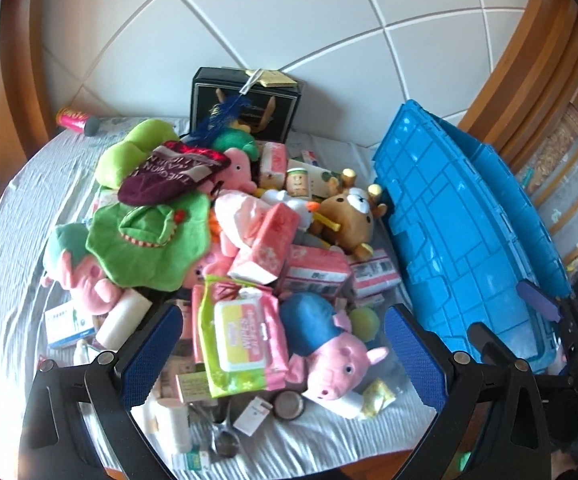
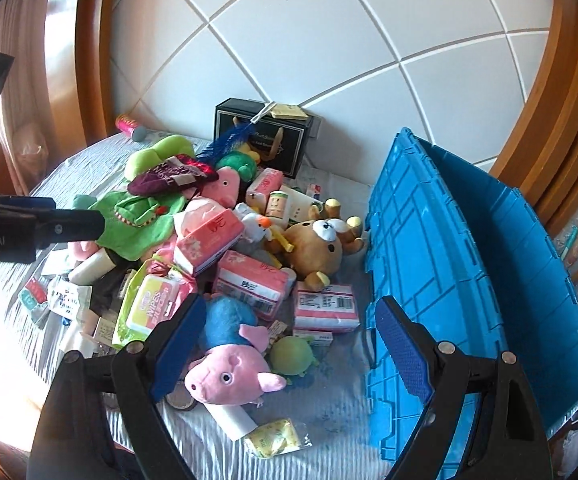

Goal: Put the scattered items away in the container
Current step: 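Move both tools back over the pile on the bed, then grasp the green wet-wipes pack with the left tool while the right tool grasps the blue-pink plush pig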

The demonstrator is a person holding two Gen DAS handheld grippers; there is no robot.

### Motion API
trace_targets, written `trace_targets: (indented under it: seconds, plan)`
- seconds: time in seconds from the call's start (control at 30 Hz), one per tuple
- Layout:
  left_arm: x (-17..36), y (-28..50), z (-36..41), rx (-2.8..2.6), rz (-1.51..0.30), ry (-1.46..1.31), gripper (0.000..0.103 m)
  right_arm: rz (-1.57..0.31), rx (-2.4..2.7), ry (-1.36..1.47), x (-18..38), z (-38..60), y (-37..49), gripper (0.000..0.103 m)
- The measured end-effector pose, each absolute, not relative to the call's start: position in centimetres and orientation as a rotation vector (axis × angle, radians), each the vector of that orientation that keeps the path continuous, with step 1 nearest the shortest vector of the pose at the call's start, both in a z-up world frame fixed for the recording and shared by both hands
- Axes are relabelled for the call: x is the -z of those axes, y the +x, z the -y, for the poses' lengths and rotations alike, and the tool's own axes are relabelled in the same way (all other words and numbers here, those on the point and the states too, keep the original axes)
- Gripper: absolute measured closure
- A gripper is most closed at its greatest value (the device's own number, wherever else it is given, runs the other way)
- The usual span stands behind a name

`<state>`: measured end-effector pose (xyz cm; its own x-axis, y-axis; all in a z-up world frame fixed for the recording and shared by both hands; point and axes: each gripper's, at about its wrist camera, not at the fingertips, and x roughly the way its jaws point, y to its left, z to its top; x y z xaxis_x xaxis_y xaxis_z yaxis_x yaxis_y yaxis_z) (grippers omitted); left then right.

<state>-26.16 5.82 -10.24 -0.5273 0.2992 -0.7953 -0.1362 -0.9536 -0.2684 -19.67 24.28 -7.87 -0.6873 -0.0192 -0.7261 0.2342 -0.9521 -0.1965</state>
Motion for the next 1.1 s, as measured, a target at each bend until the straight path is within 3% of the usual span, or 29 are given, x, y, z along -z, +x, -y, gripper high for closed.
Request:
trace_targets:
  seconds: [0.37, 1.1]
  plan:
    - [16.4, -26.8, -0.5, -2.497, 0.269, -1.491, 0.001, -0.458, 2.603, 1.387, 16.2, -20.8, -19.3, 0.016]
    - [28.5, -30.4, -5.2, -2.217, 0.199, -1.67, 0.001, -0.549, 2.561, 1.51, 20.7, -21.7, -19.1, 0.016]
